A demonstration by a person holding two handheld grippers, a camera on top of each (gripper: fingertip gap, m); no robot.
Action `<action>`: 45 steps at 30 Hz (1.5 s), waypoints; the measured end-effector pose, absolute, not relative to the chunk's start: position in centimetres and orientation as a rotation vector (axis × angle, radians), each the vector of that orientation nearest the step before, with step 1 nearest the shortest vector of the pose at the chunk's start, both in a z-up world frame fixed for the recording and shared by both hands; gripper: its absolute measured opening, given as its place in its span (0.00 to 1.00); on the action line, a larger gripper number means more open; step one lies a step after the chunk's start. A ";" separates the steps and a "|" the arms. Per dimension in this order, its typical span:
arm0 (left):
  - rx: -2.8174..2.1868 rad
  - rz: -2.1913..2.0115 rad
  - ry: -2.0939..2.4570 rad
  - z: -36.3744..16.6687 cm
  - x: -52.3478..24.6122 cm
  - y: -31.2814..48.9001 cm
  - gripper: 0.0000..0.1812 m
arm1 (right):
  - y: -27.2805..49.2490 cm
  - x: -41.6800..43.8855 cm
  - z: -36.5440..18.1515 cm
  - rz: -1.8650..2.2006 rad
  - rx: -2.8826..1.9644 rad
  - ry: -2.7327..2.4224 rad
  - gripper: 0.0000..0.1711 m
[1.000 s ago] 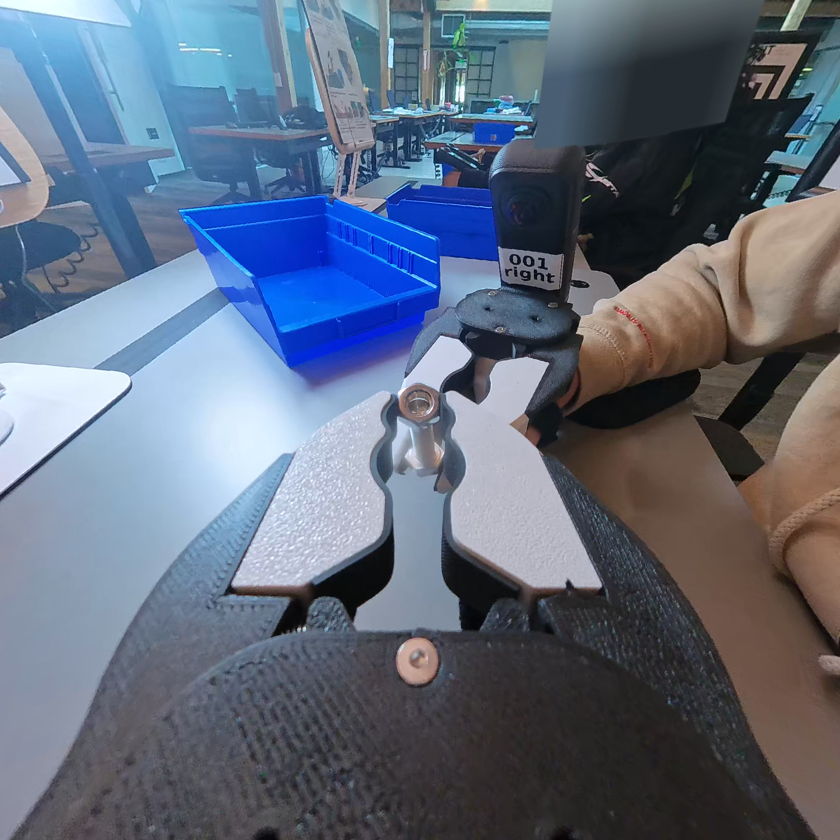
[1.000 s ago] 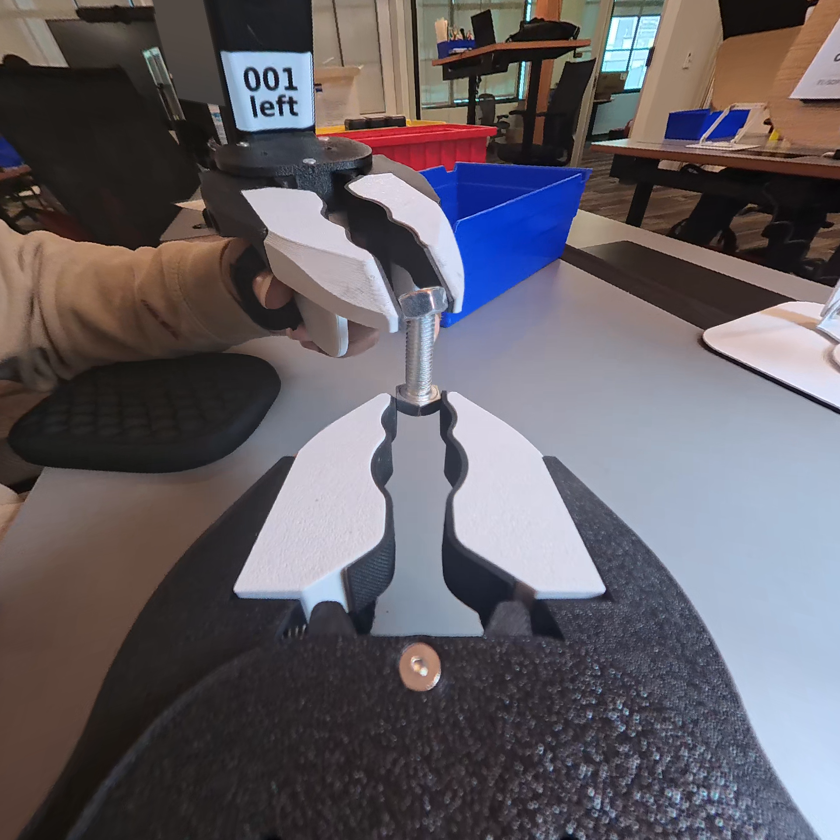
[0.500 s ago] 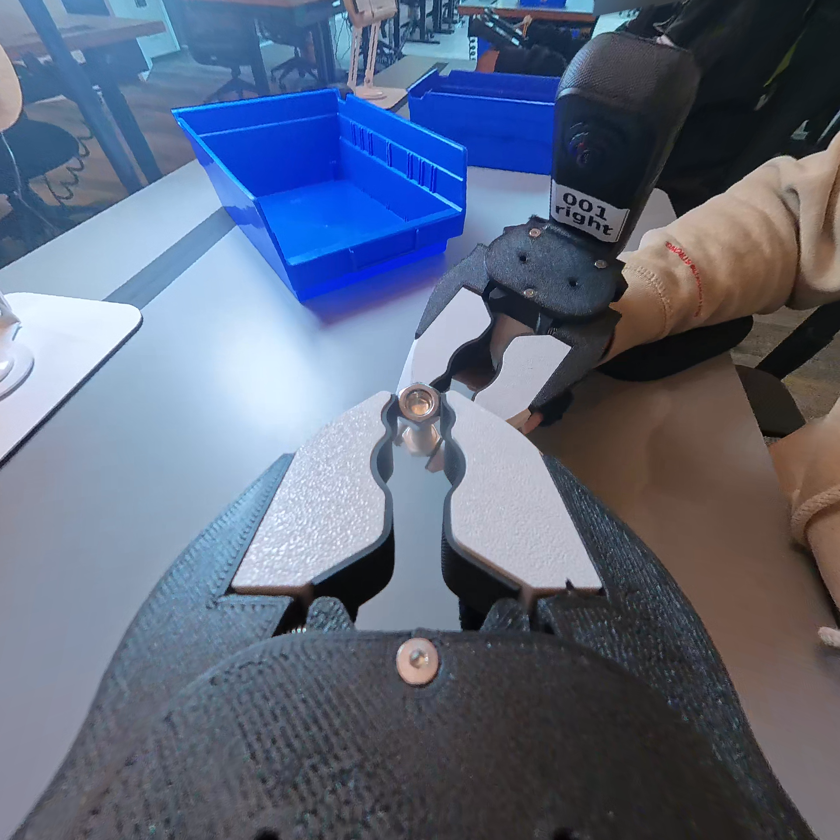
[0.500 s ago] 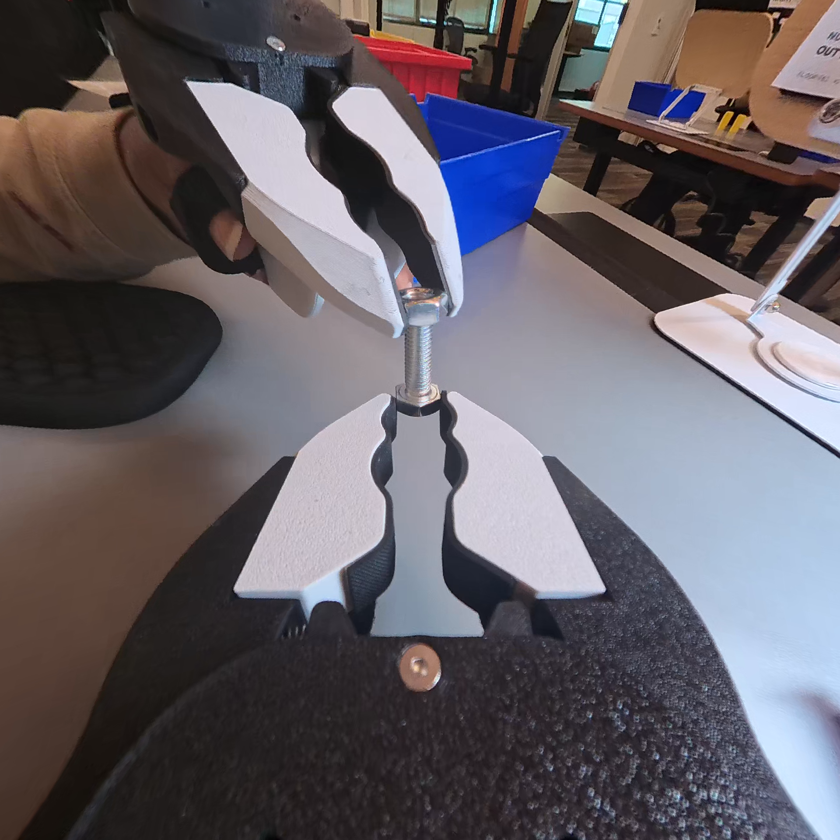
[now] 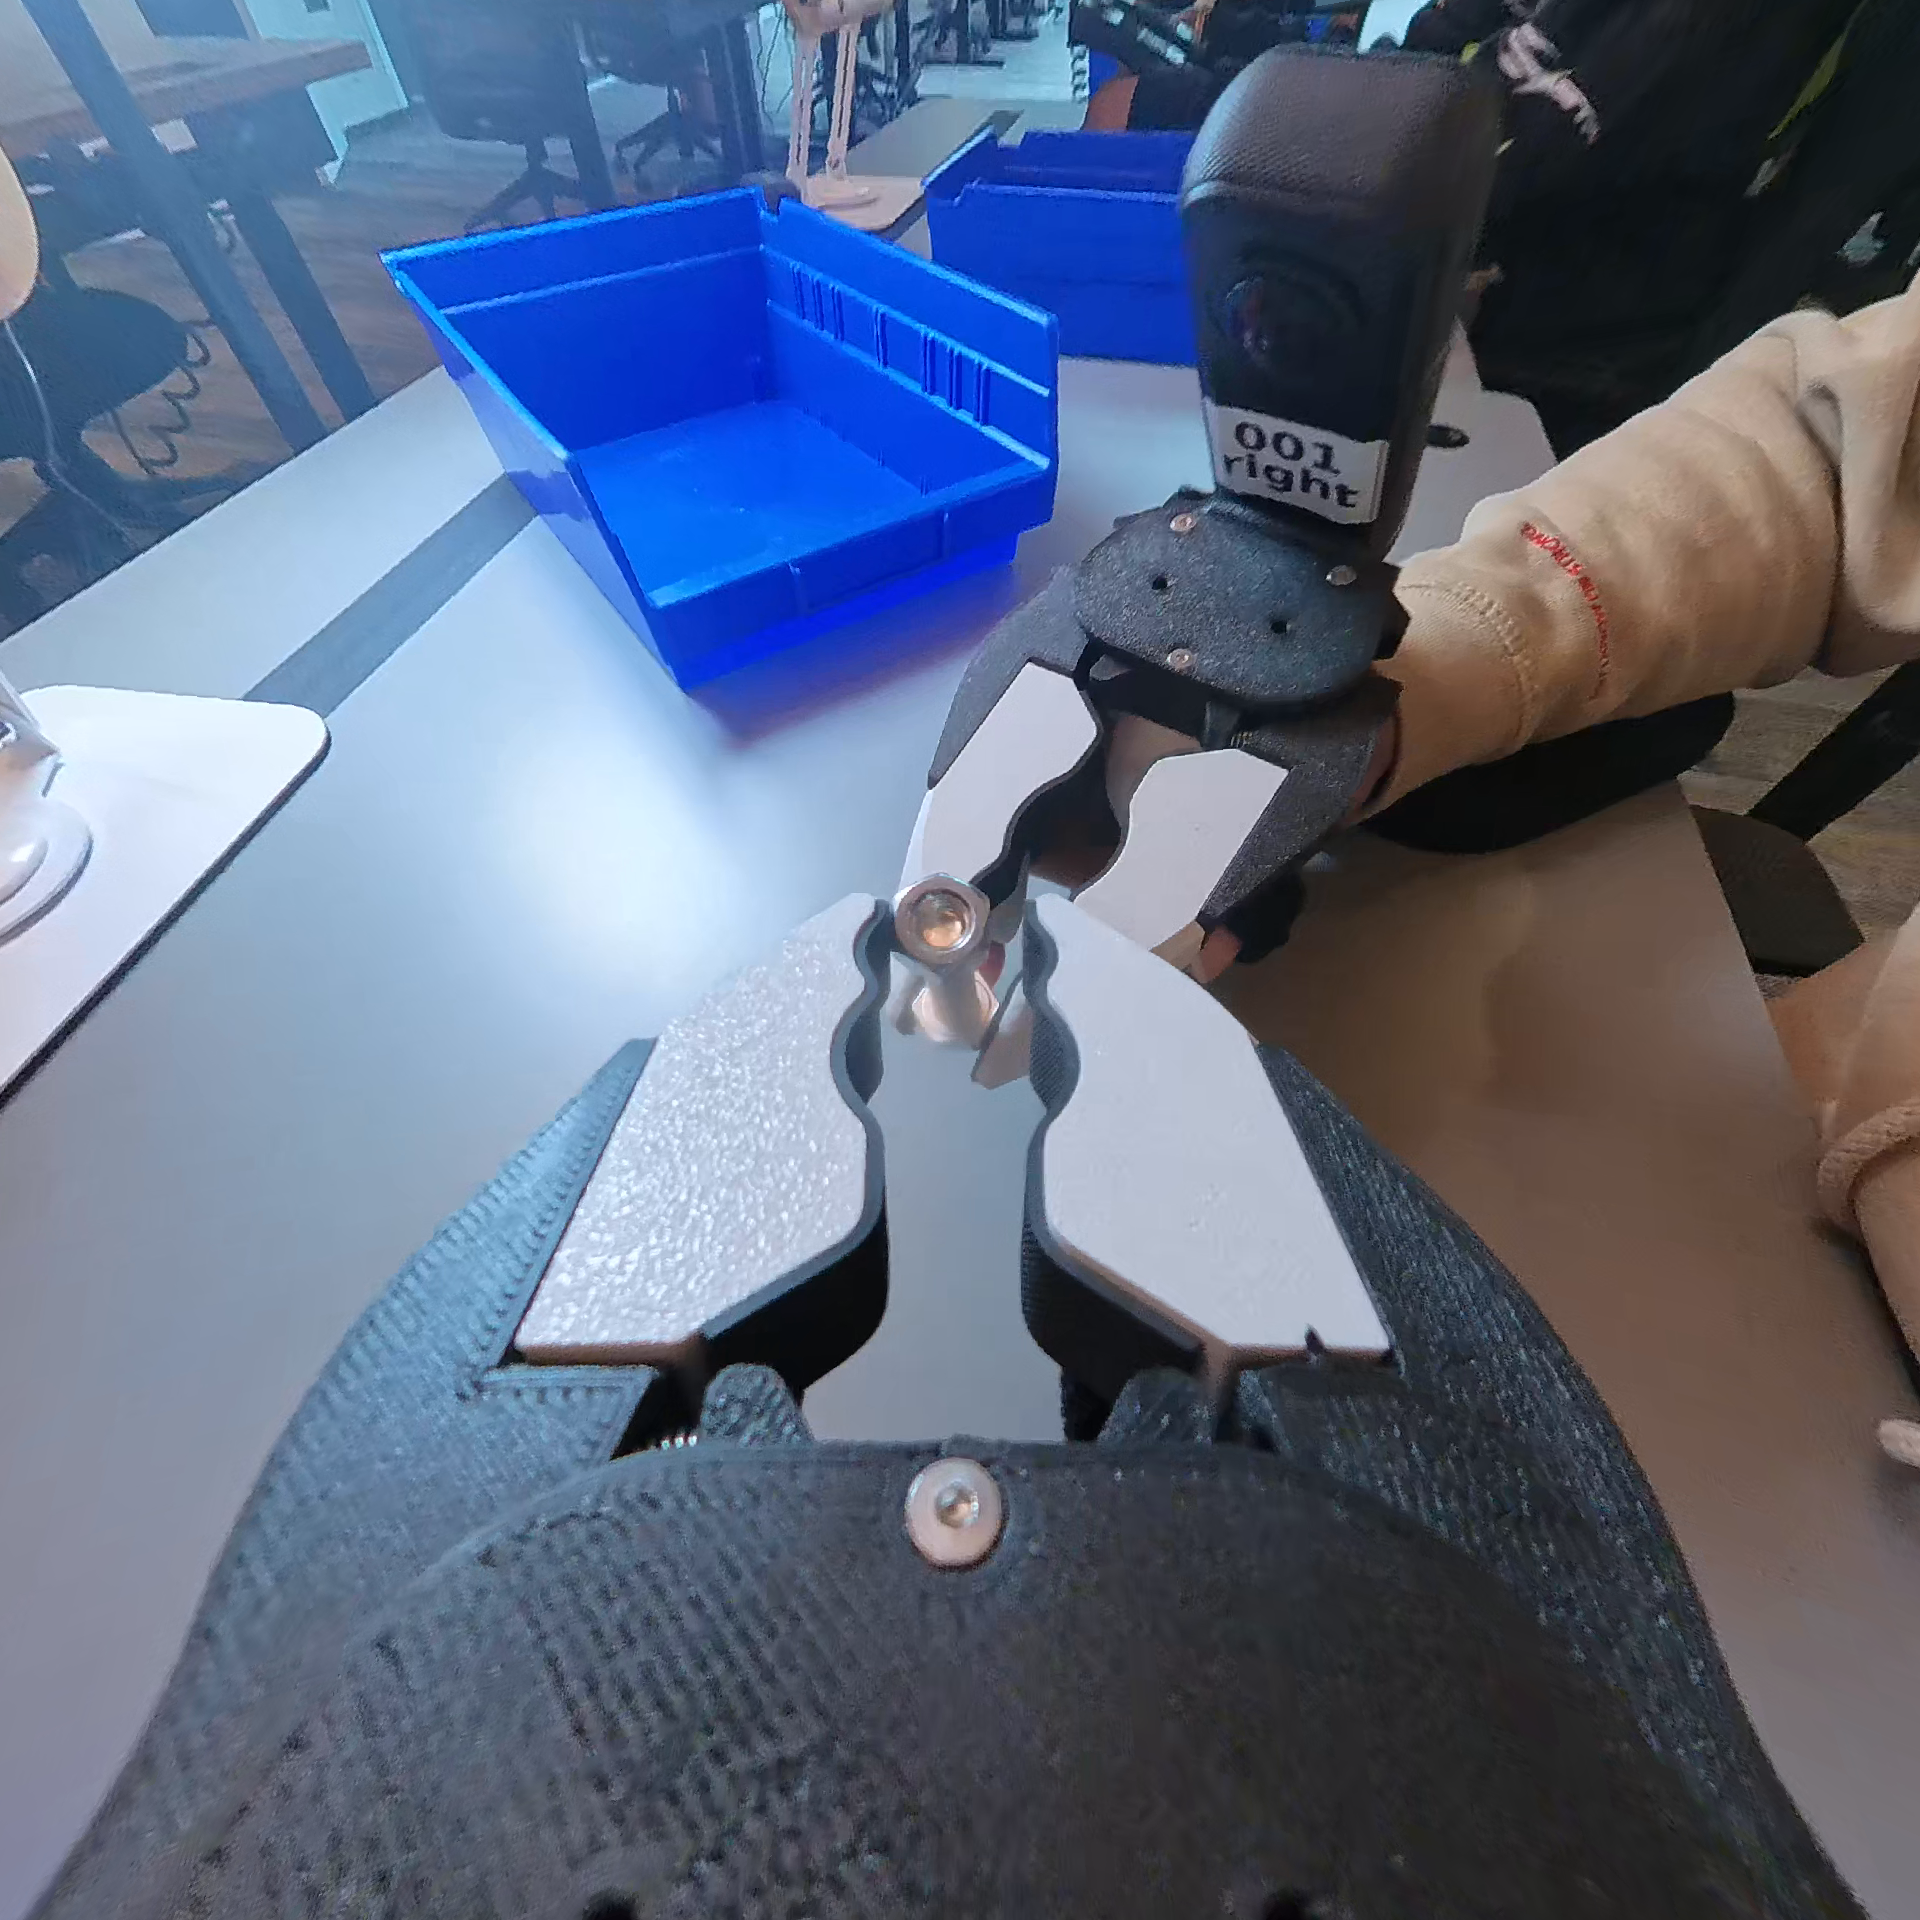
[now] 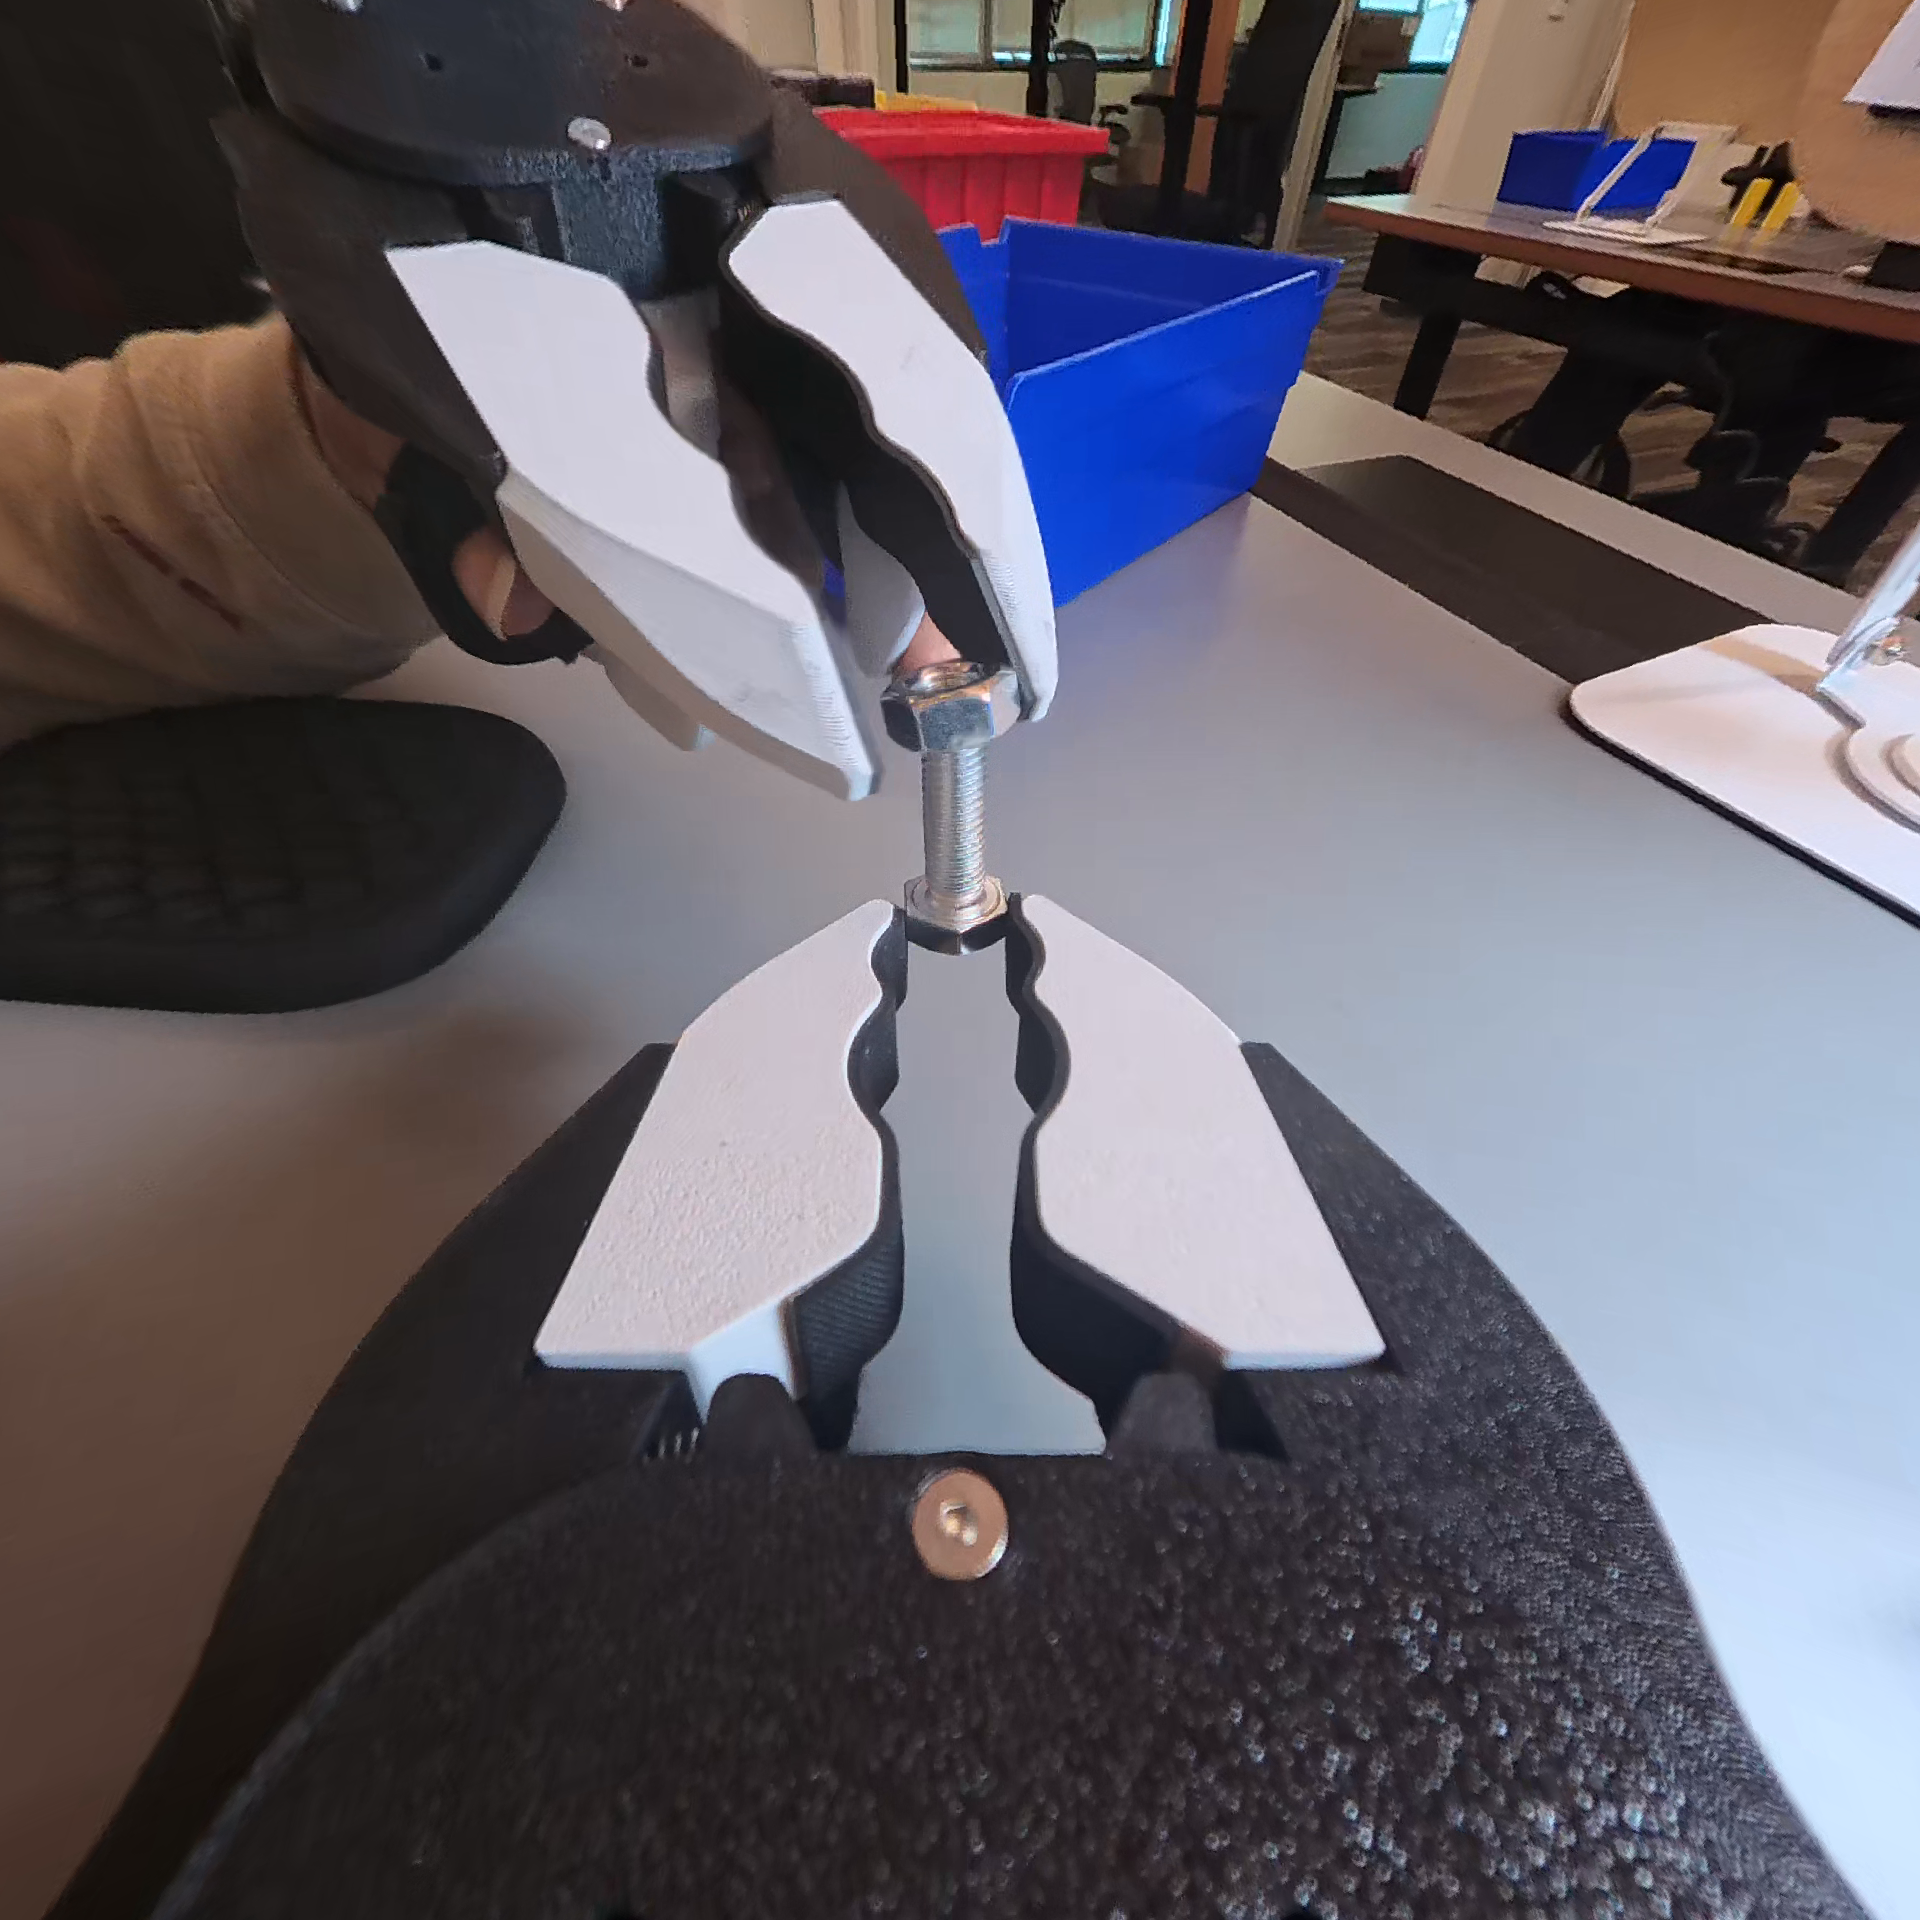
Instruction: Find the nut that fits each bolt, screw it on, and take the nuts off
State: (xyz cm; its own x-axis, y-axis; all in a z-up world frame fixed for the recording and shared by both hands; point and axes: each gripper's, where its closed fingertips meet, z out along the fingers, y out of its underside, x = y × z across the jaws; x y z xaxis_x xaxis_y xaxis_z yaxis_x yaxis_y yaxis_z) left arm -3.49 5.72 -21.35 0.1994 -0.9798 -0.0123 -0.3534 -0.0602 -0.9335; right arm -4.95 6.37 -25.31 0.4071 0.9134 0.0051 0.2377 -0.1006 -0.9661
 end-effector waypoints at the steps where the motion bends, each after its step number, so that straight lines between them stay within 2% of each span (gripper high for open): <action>1: -1.561 -0.896 1.295 -21.1 -3.4 5.6 0.15 | 6.3 -5.0 -25.1 0.816 -1.595 -1.032 0.10; 5: -1.518 -0.926 1.275 -20.7 -3.3 5.5 0.15 | 6.1 -5.0 -24.7 0.863 -1.579 -1.022 0.10; 11: -1.500 -0.950 1.264 -20.3 -3.3 5.4 0.10 | 5.6 -5.3 -24.5 0.881 -1.549 -1.044 0.10; 28: -1.578 -0.854 1.276 -21.5 -3.2 5.8 0.10 | 6.1 -5.2 -25.5 0.818 -1.613 -1.054 0.10; 33: -1.562 -0.872 1.249 -21.1 -3.2 5.9 0.16 | 6.6 -4.8 -24.8 0.952 -1.644 -0.938 0.10; 40: -1.486 -0.963 1.192 -19.7 -3.5 5.5 0.12 | 7.9 -3.5 -24.1 0.963 -1.646 -0.836 0.10; 45: -1.476 -1.056 1.104 -19.5 -3.4 6.2 0.17 | 6.2 -5.0 -24.0 0.986 -1.585 -0.947 0.10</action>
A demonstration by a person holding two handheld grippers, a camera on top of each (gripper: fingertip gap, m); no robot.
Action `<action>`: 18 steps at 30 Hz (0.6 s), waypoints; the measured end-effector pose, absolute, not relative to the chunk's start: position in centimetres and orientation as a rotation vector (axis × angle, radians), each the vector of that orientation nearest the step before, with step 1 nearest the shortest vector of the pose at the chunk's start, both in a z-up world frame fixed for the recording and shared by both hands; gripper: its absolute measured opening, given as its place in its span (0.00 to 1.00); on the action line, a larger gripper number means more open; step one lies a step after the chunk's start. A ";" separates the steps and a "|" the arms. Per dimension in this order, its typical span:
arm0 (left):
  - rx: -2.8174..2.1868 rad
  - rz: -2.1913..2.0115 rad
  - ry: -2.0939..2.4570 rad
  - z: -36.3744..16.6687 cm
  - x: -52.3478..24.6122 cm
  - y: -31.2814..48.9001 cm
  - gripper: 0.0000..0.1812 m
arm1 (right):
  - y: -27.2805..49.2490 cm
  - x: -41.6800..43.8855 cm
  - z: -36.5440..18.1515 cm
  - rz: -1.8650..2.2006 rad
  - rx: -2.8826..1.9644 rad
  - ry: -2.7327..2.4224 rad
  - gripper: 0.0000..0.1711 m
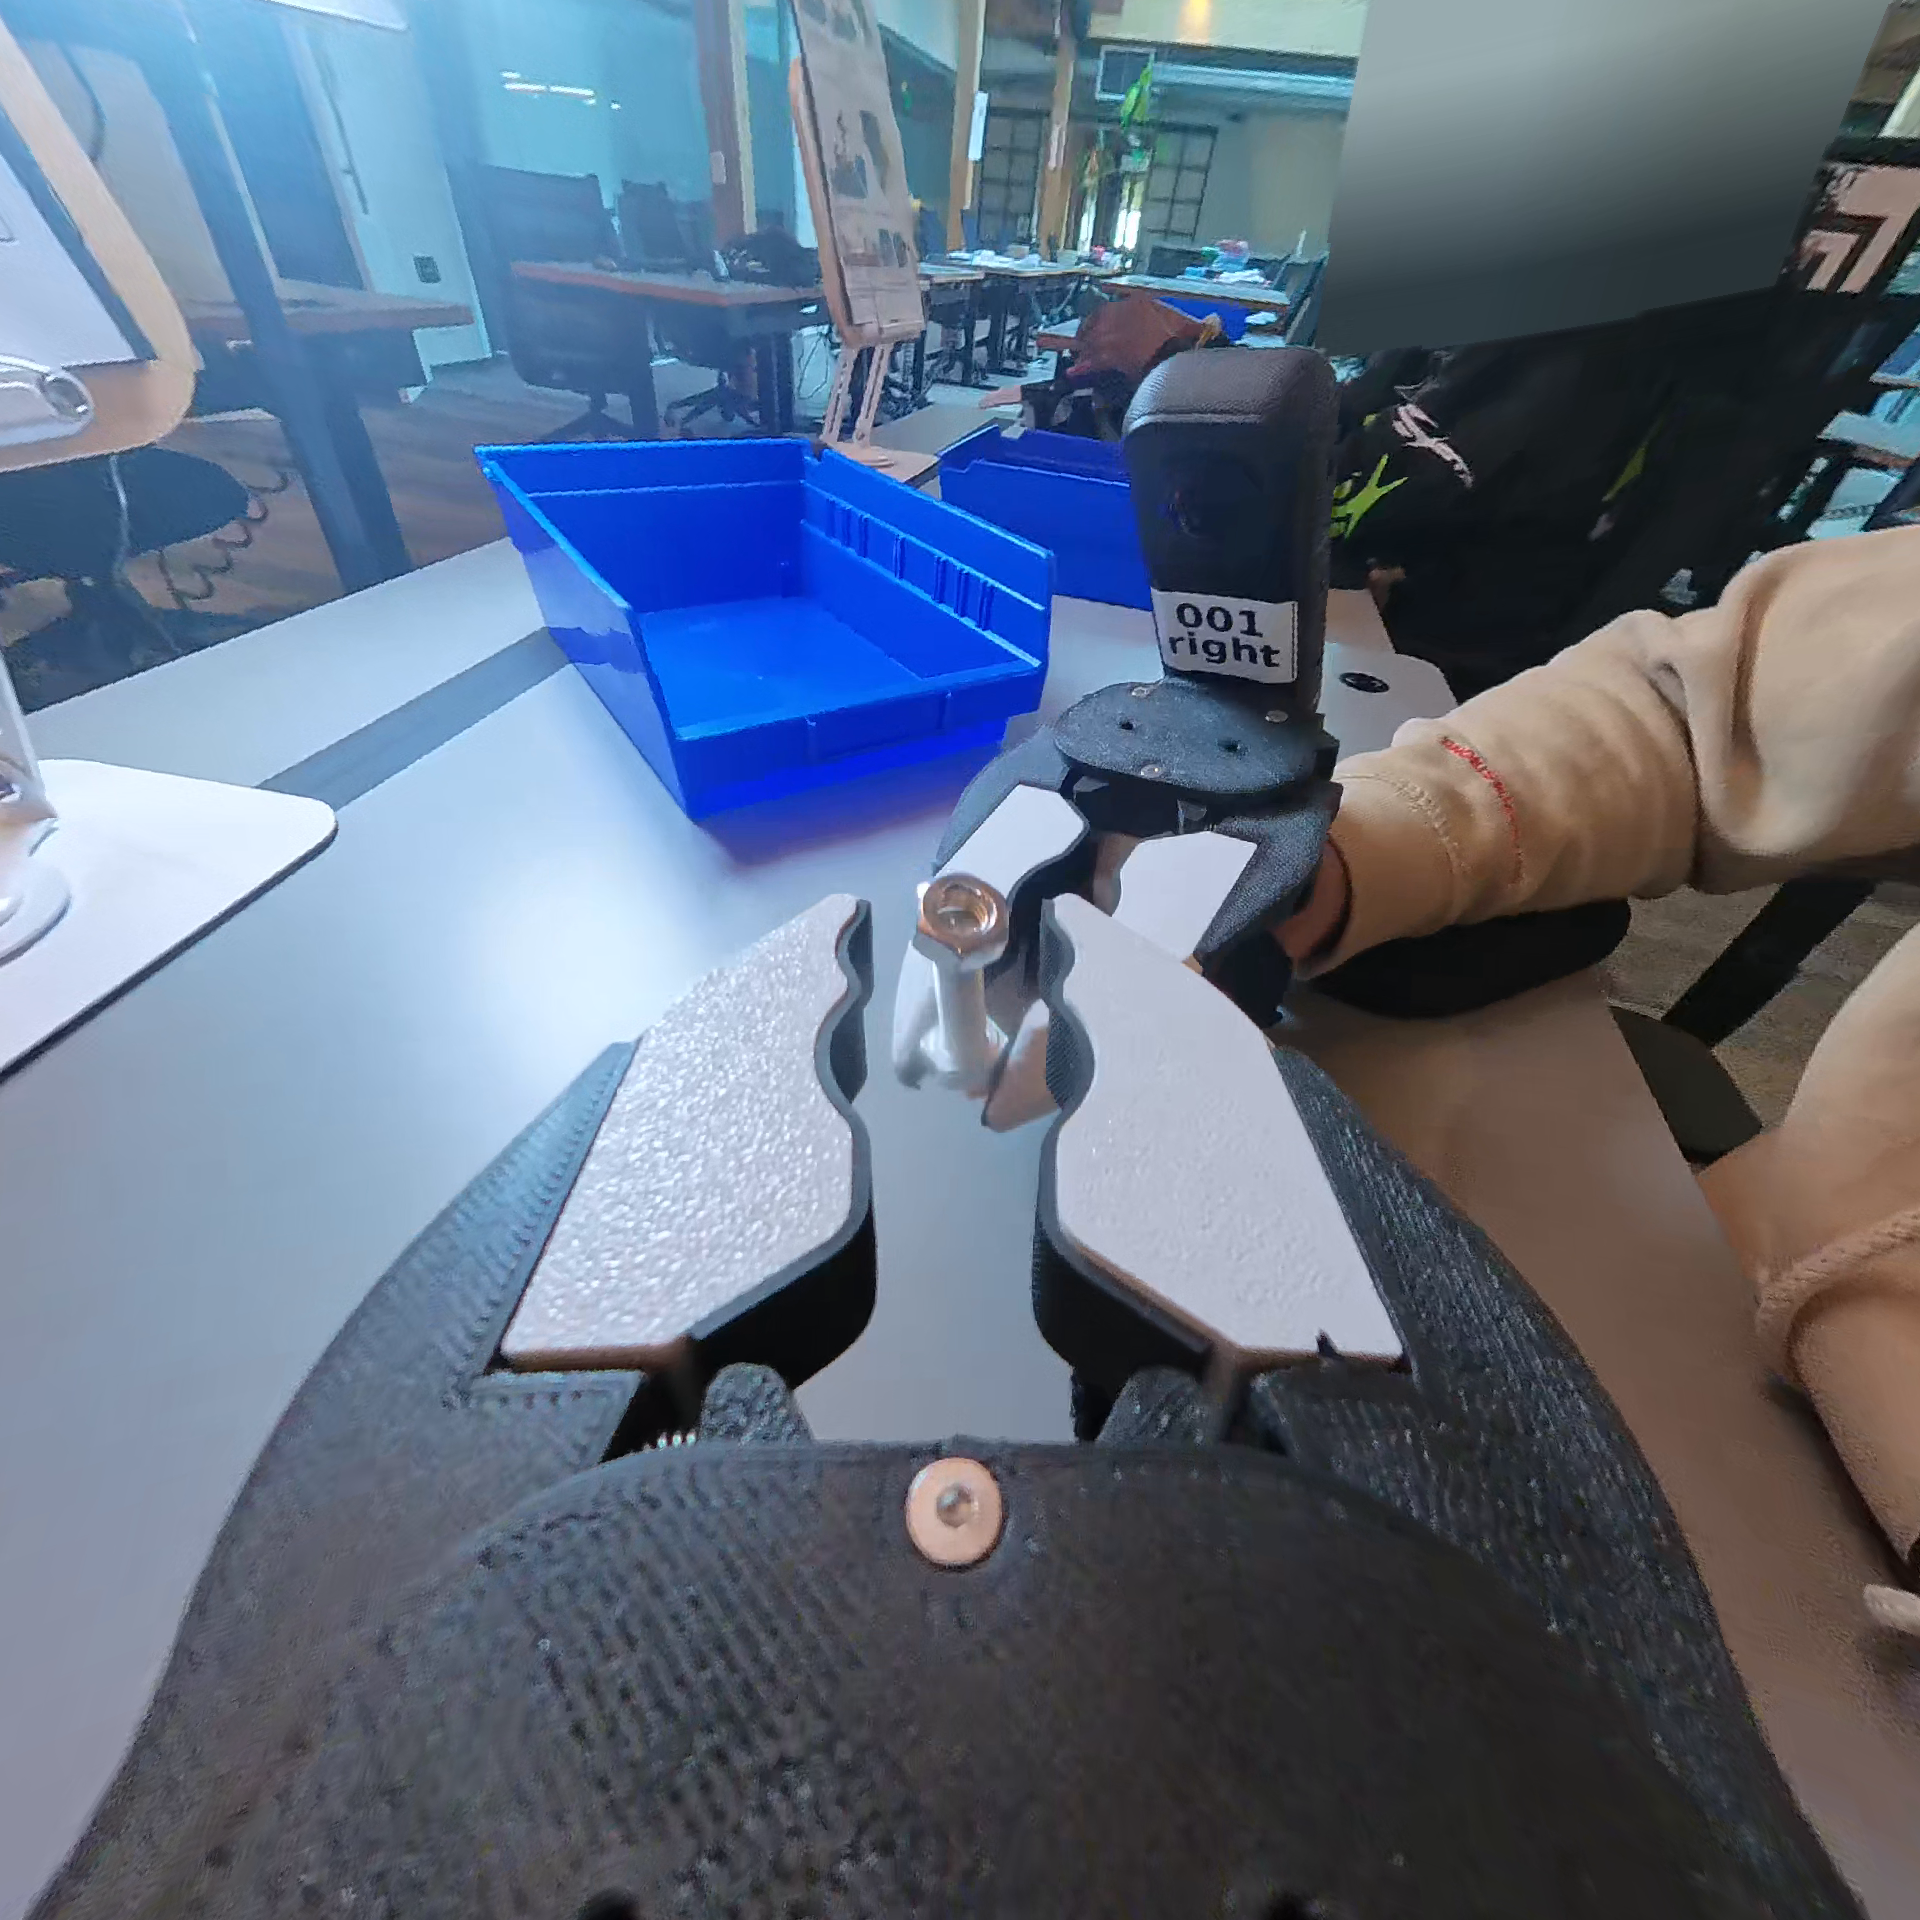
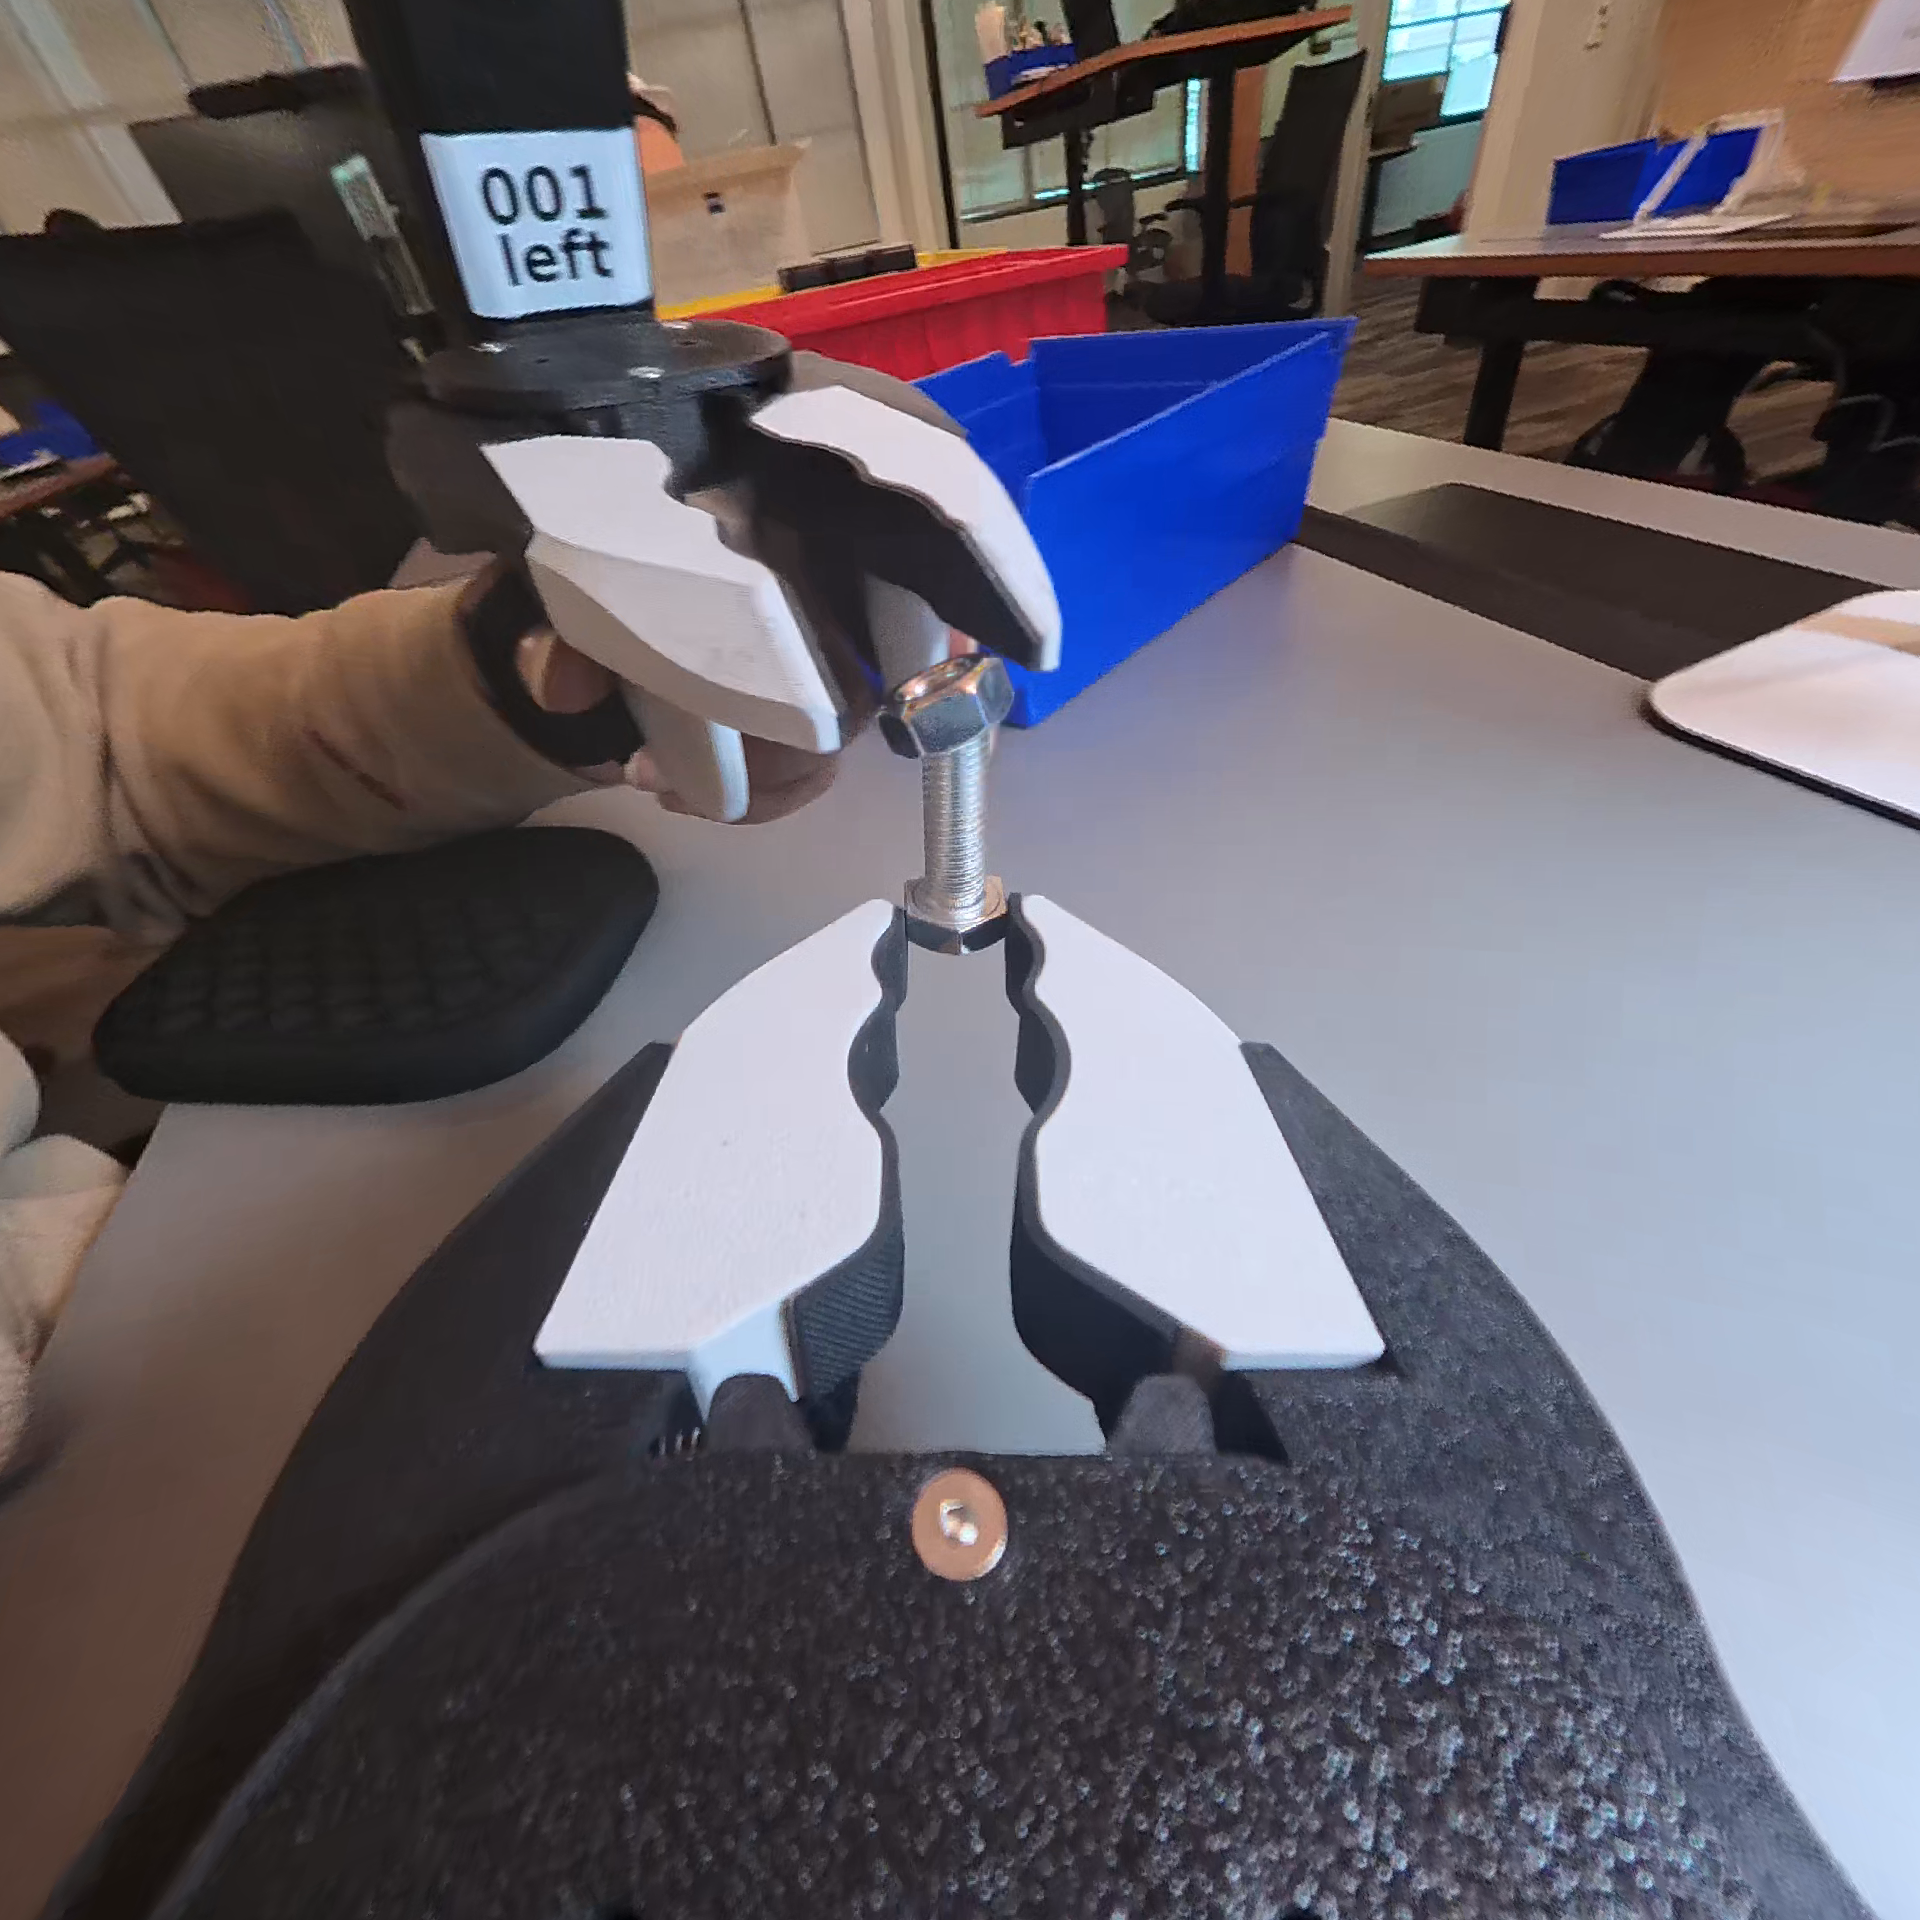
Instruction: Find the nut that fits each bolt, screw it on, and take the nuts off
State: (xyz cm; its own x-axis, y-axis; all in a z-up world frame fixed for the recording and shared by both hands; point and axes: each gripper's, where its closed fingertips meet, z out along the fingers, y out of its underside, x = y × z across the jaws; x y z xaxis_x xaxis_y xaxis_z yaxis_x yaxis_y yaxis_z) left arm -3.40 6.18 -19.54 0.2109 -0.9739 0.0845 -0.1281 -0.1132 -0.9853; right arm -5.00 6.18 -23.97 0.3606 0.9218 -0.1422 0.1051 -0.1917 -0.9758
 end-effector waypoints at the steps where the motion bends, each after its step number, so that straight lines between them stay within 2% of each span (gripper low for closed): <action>1: -1.456 -1.047 1.122 -19.5 -3.3 5.9 0.16 | 5.8 -5.2 -23.8 1.002 -1.572 -0.959 0.10; 4: -1.403 -1.014 1.170 -19.4 -3.1 5.3 0.11 | 5.2 -5.5 -23.4 1.044 -1.543 -0.974 0.10; 9: -1.299 -1.069 1.186 -18.2 -3.2 4.2 0.15 | 4.2 -5.6 -22.3 1.177 -1.490 -0.965 0.10; 18: -1.242 -1.030 1.243 -18.2 -3.2 3.4 0.11 | 2.9 -6.0 -22.2 1.277 -1.474 -1.007 0.10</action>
